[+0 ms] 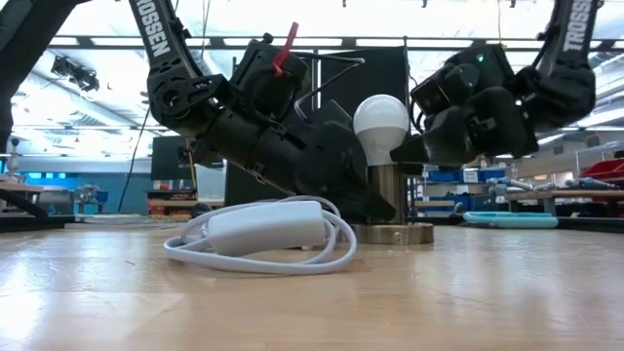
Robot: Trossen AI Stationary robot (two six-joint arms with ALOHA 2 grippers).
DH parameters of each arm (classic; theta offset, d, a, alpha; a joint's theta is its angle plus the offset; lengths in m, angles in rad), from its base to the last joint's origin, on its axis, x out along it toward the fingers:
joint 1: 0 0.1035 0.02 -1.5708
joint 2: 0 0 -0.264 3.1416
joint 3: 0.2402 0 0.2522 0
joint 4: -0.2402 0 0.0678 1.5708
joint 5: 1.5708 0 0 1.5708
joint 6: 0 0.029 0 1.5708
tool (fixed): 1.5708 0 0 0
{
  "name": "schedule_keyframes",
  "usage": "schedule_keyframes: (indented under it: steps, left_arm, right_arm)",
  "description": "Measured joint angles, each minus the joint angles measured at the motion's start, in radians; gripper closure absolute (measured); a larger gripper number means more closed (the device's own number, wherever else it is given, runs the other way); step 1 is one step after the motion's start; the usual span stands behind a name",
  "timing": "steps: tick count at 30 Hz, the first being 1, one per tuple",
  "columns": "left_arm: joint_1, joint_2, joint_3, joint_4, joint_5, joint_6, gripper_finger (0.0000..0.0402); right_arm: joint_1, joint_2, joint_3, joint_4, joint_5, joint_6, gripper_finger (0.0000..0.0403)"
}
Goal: Screw lightbulb
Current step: Insert the white lightbulb into the silver lamp
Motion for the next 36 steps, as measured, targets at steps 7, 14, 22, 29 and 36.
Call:
schedule_keyframes:
  steps: [7,14,22,29,36]
  left_arm:
    - [0.0,0.0,0.0,0.005,0.035,0.0,0.0184]
    - [0.0,0.0,0.0,0.008,0.04,-0.001,0.0184]
    - [-0.001,0.0,0.0,0.011,0.044,-0.003,0.0184]
    - [0.0,0.0,0.0,0.012,0.04,-0.004,0.0184]
    - [0.0,0.0,0.0,0.013,0.036,-0.004,0.0184]
  right_arm:
    - [-0.048,0.106,0.023,0.084,-0.144,0.008,0.0173]
    - [-0.051,0.144,0.025,0.155,-0.176,0.021,0.0174]
    - [-0.051,0.142,0.026,0.211,-0.22,0.075,0.0174]
    - [-0.048,0.141,0.026,0.219,-0.191,0.069,0.0174]
    - [-0.048,0.141,0.026,0.22,-0.174,0.065,0.0192]
